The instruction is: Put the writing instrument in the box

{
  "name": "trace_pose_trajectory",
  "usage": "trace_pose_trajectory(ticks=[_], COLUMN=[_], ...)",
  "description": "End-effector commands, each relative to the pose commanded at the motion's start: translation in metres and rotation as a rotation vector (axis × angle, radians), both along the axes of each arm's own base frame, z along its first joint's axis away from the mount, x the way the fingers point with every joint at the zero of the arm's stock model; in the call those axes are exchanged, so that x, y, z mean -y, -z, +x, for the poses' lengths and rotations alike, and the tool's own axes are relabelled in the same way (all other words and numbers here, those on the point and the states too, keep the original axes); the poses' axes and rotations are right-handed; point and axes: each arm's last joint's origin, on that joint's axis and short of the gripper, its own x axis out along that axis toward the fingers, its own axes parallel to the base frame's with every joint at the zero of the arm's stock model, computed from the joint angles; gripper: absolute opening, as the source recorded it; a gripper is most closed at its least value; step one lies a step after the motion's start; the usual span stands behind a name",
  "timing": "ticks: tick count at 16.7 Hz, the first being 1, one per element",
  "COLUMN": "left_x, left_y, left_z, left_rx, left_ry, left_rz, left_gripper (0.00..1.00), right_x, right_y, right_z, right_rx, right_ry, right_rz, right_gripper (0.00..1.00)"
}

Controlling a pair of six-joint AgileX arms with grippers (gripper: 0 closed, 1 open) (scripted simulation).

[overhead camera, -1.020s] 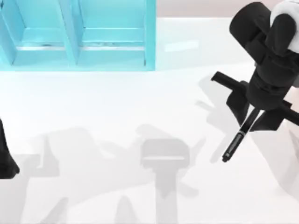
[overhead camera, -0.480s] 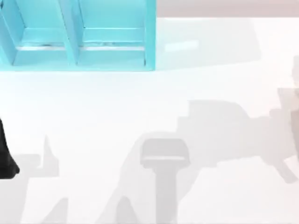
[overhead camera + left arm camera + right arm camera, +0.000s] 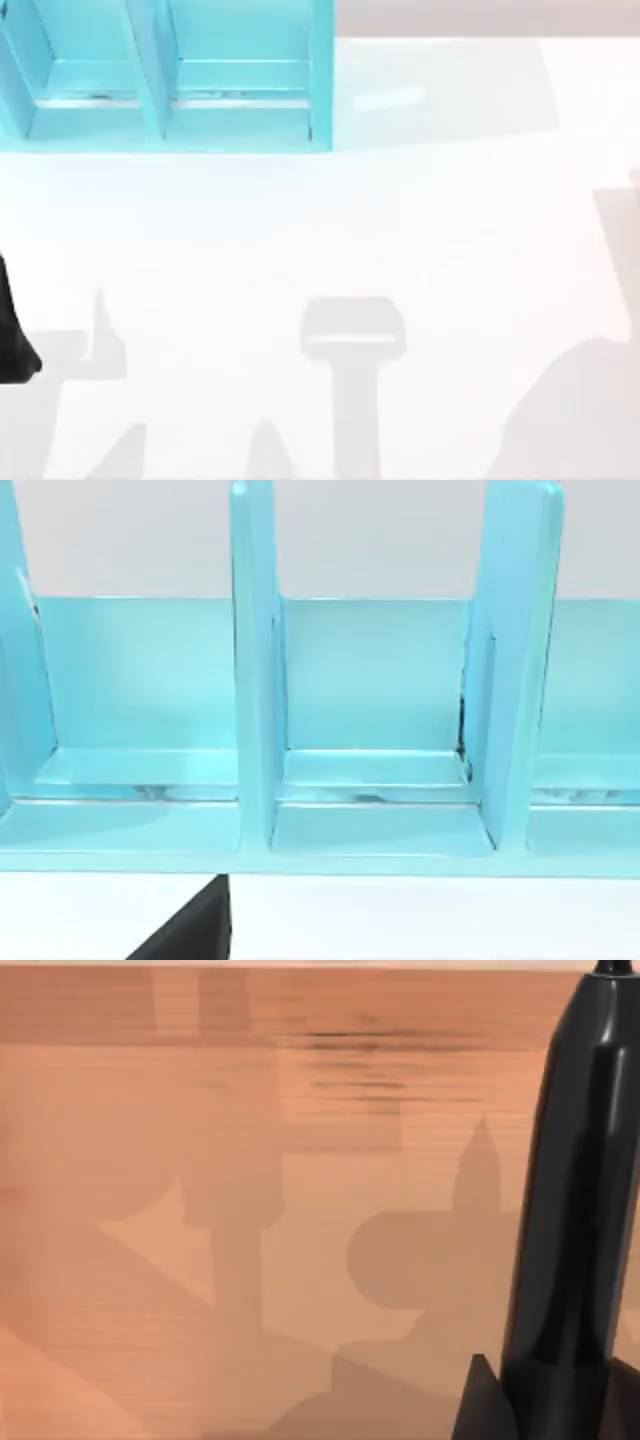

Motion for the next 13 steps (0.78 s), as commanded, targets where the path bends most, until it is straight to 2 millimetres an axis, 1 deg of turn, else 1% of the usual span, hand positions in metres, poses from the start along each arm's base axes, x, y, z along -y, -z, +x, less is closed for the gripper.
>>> trace_pose_trajectory(ticks=[1,6,9,11,13], left_x=[0.000,0.000,0.000,0.000,0.000], left_y=[0.000,0.000,0.000,0.000,0.000], left_z=[0.000,0.000,0.000,0.000,0.000], left_rx=[0.000,0.000,0.000,0.000,0.000], left_ry=[0.000,0.000,0.000,0.000,0.000], left_rz=[0.000,0.000,0.000,0.000,0.000], left_gripper=[1.00,1.00,1.00,1.00,1.00], right_x=[0.003,0.001,-0.009,-0.018,-0.027], right_y=[-0.001,-0.001,-0.002,0.008,0.027], right_z=[-0.002,-0.001,0.008,0.016,0.020], right_rx=[0.002,0.004,0.053,0.057,0.024], right_ry=[0.008,0.005,-0.016,-0.022,-0.024], right_rz=[-0.001,-0.002,-0.011,-0.008,0.002], right_gripper=[0.00,0.00,0.00,0.00,0.00])
